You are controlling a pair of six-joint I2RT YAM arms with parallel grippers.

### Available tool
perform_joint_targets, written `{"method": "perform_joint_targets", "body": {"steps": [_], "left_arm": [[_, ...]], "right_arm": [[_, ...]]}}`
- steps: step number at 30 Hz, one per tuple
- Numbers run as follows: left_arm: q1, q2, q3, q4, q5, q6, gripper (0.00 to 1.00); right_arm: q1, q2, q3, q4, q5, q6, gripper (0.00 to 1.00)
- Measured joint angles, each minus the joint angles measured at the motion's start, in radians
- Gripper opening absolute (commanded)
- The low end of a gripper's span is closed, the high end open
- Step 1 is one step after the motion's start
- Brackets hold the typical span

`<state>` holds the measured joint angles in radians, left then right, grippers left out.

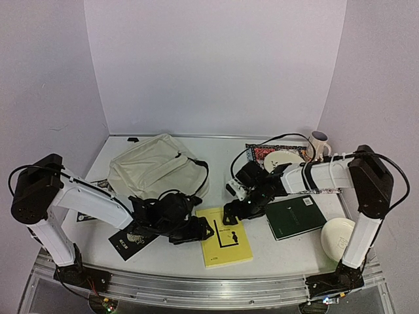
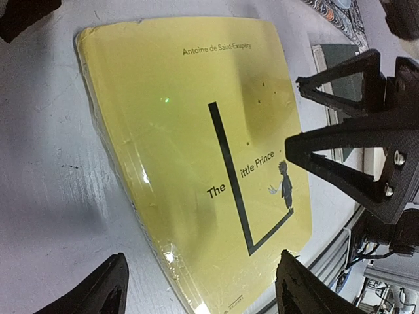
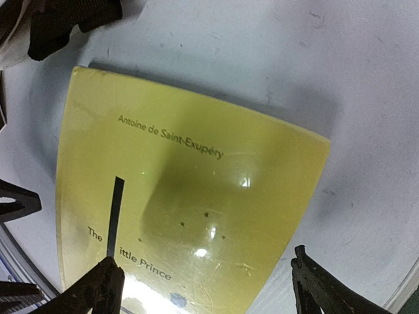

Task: Pack the student bag
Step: Adjust the book at the center of the board, then pick up the book at the center of the board.

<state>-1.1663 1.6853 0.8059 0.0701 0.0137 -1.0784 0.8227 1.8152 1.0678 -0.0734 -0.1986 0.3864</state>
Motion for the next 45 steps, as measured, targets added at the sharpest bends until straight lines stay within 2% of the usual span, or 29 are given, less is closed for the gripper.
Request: {"method": "perform_joint_targets", "body": {"steps": [5, 12, 18, 25, 28, 33, 36, 45], "left_arm": [[0.0, 0.046, 0.016, 0.006, 0.014, -0.014, 0.77], [0.0, 0.087, 0.032, 0.068, 0.03, -0.05, 0.77], [0.001, 0.088, 0.022, 0.099, 0.022, -0.104, 0.76], [0.003, 0.071, -0.09, 0.3, -0.007, -0.196, 0.7], [0.004, 0.076, -0.115, 0.358, -0.008, -0.226, 0.65], [0.008, 0.117, -0.143, 0.483, 0.007, -0.261, 0.5], [0.007, 0.137, -0.17, 0.562, 0.021, -0.28, 0.49], [-0.005, 0.137, -0.212, 0.656, 0.03, -0.278, 0.52]], "right_arm": [[0.0, -0.03, -0.082, 0.006, -0.002, 0.026, 0.83], [0.0, -0.045, -0.131, 0.097, -0.1, 0.059, 0.74], [-0.014, -0.047, -0.151, 0.142, -0.146, 0.088, 0.71], [-0.022, -0.052, -0.171, 0.187, -0.163, 0.131, 0.69], [-0.026, -0.054, -0.178, 0.201, -0.164, 0.148, 0.68], [-0.043, -0.061, -0.192, 0.229, -0.139, 0.167, 0.68], [-0.046, -0.061, -0.198, 0.249, -0.126, 0.177, 0.68], [-0.049, -0.061, -0.207, 0.281, -0.126, 0.188, 0.68]]}}
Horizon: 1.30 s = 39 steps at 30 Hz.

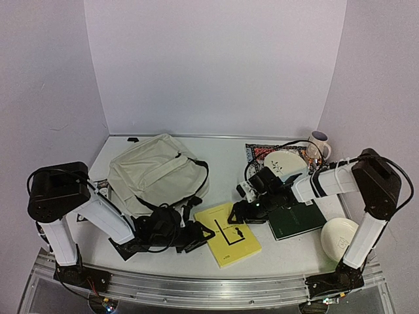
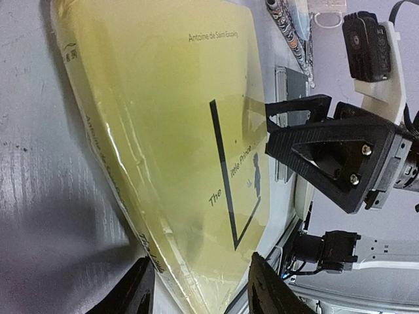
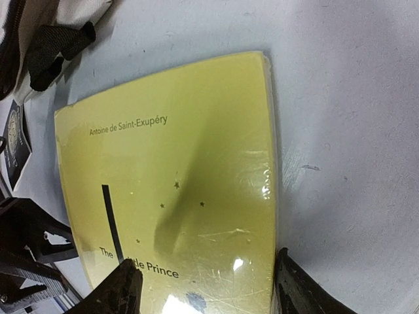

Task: Pack the student bag
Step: Pick up the book at the center of the board.

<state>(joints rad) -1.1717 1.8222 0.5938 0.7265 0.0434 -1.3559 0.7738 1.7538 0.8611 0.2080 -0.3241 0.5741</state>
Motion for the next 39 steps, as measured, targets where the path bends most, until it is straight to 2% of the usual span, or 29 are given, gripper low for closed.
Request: {"method": "perform_joint_targets", "body": {"steps": [10, 16, 20, 25, 33, 39], "left_arm": [[-0.005, -0.068, -0.034, 0.111, -0.111, 0.03, 0.53], [-0.003, -0.028, -0.034, 0.158, -0.149, 0.013, 0.52], [0.0, 0.031, -0.01, 0.225, -0.149, -0.013, 0.49], [0.002, 0.056, 0.01, 0.236, -0.137, -0.019, 0.37], [0.003, 0.059, 0.005, 0.215, -0.147, -0.02, 0.01], [0.003, -0.036, -0.039, 0.221, -0.183, -0.01, 0.0]], "right_arm": [[-0.006, 0.0, -0.003, 0.011, -0.002, 0.024, 0.68], [-0.006, 0.0, -0.003, 0.012, -0.001, 0.032, 0.68], [0.02, 0.0, -0.007, 0.022, -0.087, 0.035, 0.68], [0.033, 0.0, -0.013, 0.023, -0.123, 0.04, 0.68], [0.03, -0.022, -0.022, 0.025, -0.117, 0.04, 0.72], [0.046, -0.112, -0.031, 0.044, -0.108, 0.044, 0.81]]}}
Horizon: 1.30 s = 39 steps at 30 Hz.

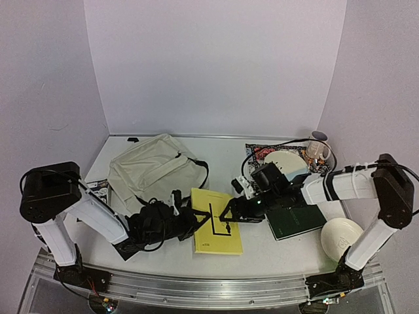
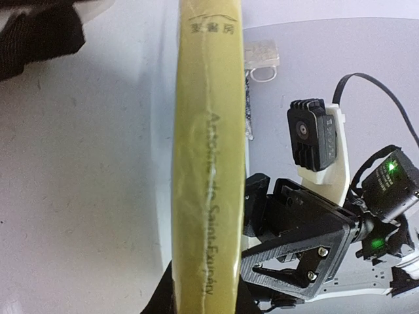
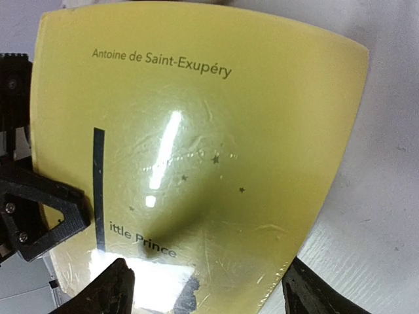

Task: Pack the student bag
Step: Pick up the book at the center of the board, then pass from the left arm to the right

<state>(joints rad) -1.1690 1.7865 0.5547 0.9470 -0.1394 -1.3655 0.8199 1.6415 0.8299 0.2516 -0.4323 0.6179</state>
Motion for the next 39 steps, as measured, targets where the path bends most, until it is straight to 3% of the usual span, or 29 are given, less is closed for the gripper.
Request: {"method": "perform_joint_targets", "body": {"steps": [9, 17, 29, 39], "left_arm": [[0.0, -0.208, -0.039, 0.045, -0.141, 0.052, 0.0], [0.0, -0.317, -0.054, 0.056, -0.307, 0.095, 0.0], [0.0, -0.346, -0.03, 0.069, -0.438, 0.113, 0.0], [0.0, -0.235, 0.045, 0.211, -0.474, 0.084, 0.0]], "right_arm": [[0.007, -0.274, -0.02, 0.054, 0.08, 0.049, 0.98], [0.007, -0.421, -0.104, 0.154, 0.152, 0.144, 0.98], [0.007, -0.434, -0.222, 0.55, 0.141, 0.356, 0.98], [0.007, -0.381, -0.229, 0.687, 0.138, 0.457, 0.95]]}}
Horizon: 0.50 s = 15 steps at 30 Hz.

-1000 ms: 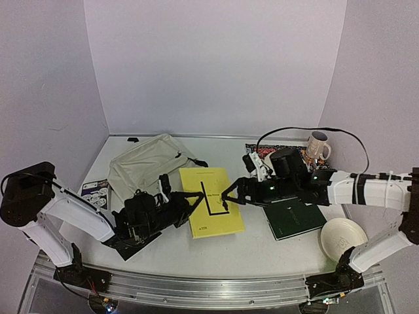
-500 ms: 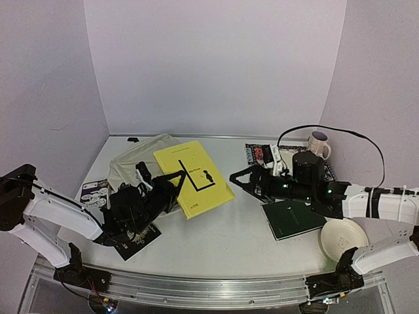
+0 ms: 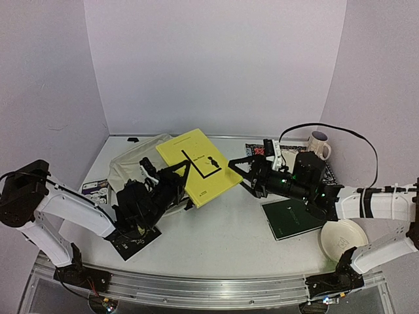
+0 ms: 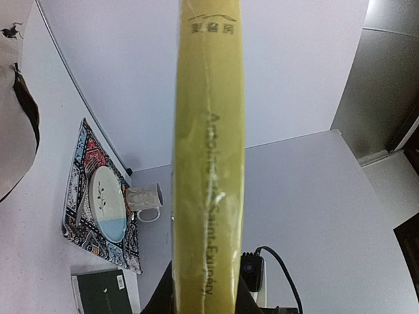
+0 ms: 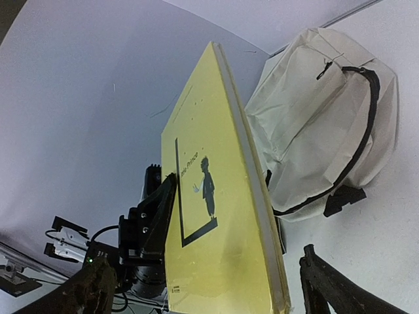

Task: Pack the student bag
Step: Pass from the left arm to the right

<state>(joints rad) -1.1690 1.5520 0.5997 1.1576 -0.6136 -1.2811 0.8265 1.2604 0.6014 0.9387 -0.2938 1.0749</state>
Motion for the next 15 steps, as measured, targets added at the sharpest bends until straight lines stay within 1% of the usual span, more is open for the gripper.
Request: {"method": "perform_joint_targets", "body": {"steps": [7, 10, 14, 15], "left_arm": [[0.0, 0.084, 0.048, 0.053, 0.0, -0.005, 0.0], [0.0, 0.102, 0.052, 0.069, -0.002, -0.012, 0.0], [0.0, 0.111, 0.054, 0.088, -0.013, -0.027, 0.0], [0.0, 0.112, 0.055, 0.094, -0.015, -0.029, 0.0]], "right_arm": [[0.0, 0.073, 0.0, 0.099, -0.049, 0.032, 0.8], [0.0, 0.101, 0.0, 0.127, -0.066, 0.043, 0.67], [0.0, 0.137, 0.007, 0.167, -0.091, 0.057, 0.45], [-0.001, 0.148, 0.009, 0.183, -0.098, 0.061, 0.38]]}}
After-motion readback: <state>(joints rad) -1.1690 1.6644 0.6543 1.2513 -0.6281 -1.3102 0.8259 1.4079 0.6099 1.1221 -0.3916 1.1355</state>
